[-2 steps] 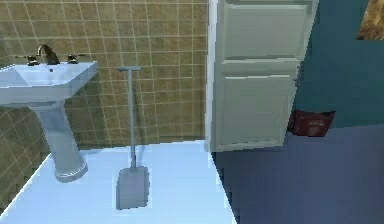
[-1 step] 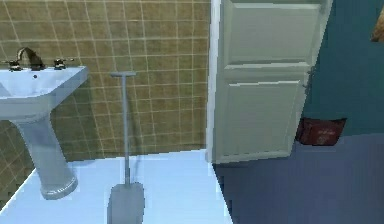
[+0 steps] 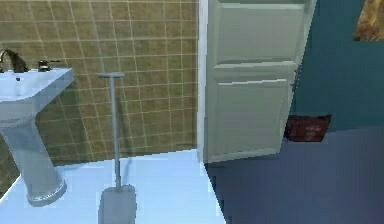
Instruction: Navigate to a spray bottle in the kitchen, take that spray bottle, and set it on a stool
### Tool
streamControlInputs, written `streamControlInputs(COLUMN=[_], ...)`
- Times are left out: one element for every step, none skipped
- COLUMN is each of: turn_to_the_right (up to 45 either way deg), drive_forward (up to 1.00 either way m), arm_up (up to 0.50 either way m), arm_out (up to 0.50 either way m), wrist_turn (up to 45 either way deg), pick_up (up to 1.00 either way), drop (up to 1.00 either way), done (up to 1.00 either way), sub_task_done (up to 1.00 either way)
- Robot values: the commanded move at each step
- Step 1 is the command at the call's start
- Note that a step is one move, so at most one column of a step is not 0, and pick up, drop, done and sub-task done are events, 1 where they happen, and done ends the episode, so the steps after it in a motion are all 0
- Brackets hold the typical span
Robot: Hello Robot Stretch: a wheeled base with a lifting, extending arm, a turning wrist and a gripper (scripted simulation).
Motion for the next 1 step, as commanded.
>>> streamControlInputs(turn_to_the_right=[0.0], drive_forward=[0.40], arm_up=[0.00], arm_out=[0.00], wrist_turn=[0.0], pick_up=[0.00], drop=[0.00], done=[0.00], sub_task_done=[0.00])
